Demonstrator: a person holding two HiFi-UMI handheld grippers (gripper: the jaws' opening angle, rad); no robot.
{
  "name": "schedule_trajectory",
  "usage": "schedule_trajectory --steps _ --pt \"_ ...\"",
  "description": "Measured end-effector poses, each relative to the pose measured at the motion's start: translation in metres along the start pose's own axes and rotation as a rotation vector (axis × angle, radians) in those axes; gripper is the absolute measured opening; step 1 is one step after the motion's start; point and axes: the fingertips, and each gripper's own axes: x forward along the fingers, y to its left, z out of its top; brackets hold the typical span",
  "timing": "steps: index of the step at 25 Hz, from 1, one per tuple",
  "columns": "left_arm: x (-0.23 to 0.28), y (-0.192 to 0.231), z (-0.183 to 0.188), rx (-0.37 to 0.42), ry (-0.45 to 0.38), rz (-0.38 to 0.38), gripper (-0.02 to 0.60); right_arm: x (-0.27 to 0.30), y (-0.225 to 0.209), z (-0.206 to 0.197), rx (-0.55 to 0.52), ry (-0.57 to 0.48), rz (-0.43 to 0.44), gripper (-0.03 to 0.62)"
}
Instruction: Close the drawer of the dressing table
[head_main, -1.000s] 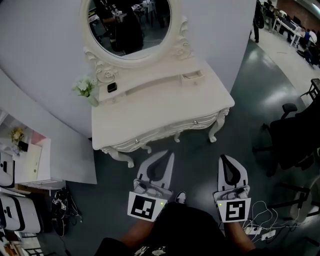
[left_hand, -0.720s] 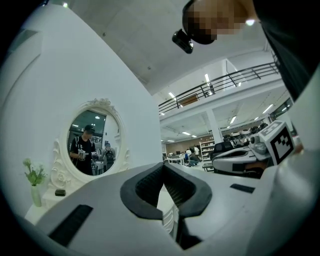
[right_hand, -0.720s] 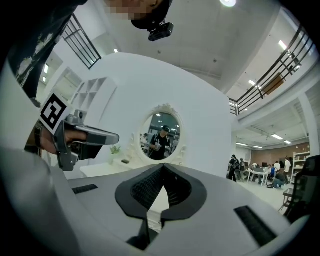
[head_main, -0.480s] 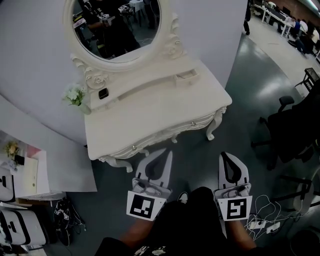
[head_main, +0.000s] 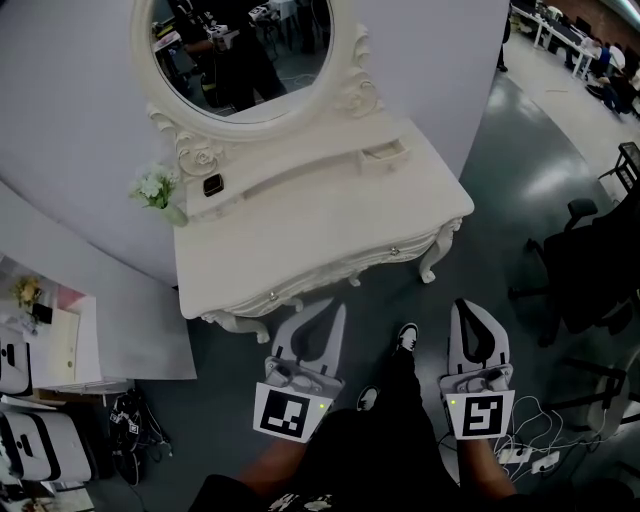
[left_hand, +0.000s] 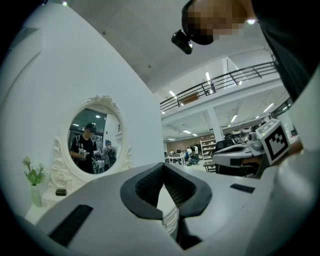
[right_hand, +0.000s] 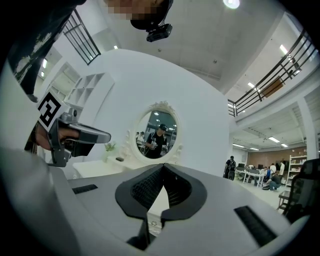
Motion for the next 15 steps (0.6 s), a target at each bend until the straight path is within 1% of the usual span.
schedule_trajectory --steps 10,15 --pt "0.036 0.011 -0.006 0.011 0.024 0.022 0.003 0.038 -0.023 -0.021 0.044 0.021 0.014 -0.002" --pt "0.060 0.022 -0.011 0.005 0.029 0.036 0.003 0.065 -0.032 -0.023 0.037 0.009 0.037 -0.002"
